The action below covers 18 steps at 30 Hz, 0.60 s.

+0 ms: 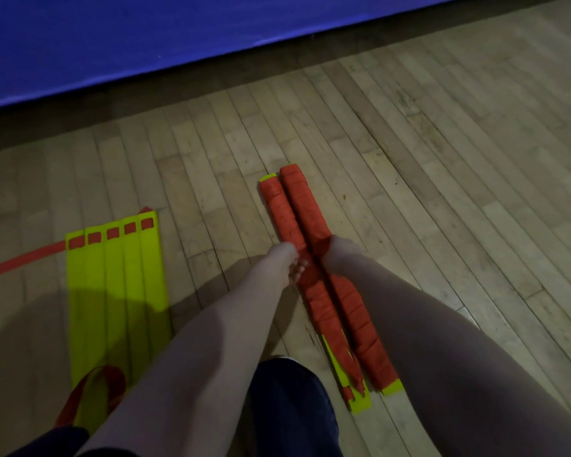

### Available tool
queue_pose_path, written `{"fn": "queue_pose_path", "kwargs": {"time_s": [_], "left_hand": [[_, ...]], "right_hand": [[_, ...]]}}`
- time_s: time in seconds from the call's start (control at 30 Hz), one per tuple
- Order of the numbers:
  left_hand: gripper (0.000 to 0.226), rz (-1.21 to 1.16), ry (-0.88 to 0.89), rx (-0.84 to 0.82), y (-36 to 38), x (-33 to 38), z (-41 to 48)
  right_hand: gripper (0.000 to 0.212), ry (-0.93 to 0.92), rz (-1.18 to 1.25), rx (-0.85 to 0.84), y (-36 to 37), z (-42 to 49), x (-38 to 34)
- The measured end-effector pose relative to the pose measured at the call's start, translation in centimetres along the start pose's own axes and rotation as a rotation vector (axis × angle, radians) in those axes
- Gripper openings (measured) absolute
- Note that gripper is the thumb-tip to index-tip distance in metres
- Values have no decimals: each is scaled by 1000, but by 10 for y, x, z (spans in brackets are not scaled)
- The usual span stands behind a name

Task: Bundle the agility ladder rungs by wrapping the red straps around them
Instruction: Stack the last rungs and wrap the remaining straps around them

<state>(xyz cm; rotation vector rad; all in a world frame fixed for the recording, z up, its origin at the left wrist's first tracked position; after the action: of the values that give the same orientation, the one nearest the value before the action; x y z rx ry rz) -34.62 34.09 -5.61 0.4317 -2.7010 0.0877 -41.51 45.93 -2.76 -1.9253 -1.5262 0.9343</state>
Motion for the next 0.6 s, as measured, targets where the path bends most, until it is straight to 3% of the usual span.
{"fn": "queue_pose_path", "kwargs": {"time_s": [0.13, 0.3, 0.47, 0.6], "left_hand": [[31, 56, 70, 14, -34, 19, -16], [23, 153, 133, -84, -88, 45, -47], [16, 254, 204, 101, -206, 61, -73], [13, 258, 184, 279, -308, 51, -89]], "right_hand": [[48, -62, -141, 35, -16, -12, -42], [50, -258, -195, -77, -10, -40, -133], [41, -536, -343, -233, 3, -89, -256], [26, -641, -341, -262, -4, -130, -338]]}}
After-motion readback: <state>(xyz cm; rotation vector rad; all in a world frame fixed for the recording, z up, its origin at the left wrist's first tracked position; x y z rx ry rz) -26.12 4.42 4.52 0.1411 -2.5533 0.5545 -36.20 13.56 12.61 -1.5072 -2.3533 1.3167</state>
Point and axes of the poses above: each hand's wrist, its own z-axis towards the middle knuckle, its own y-axis out of the palm, x = y × z, the point moved 10 cm from there along z, towards the middle knuckle, and after that the axes turned 2 degrees about -y, right-handed, at the moved point
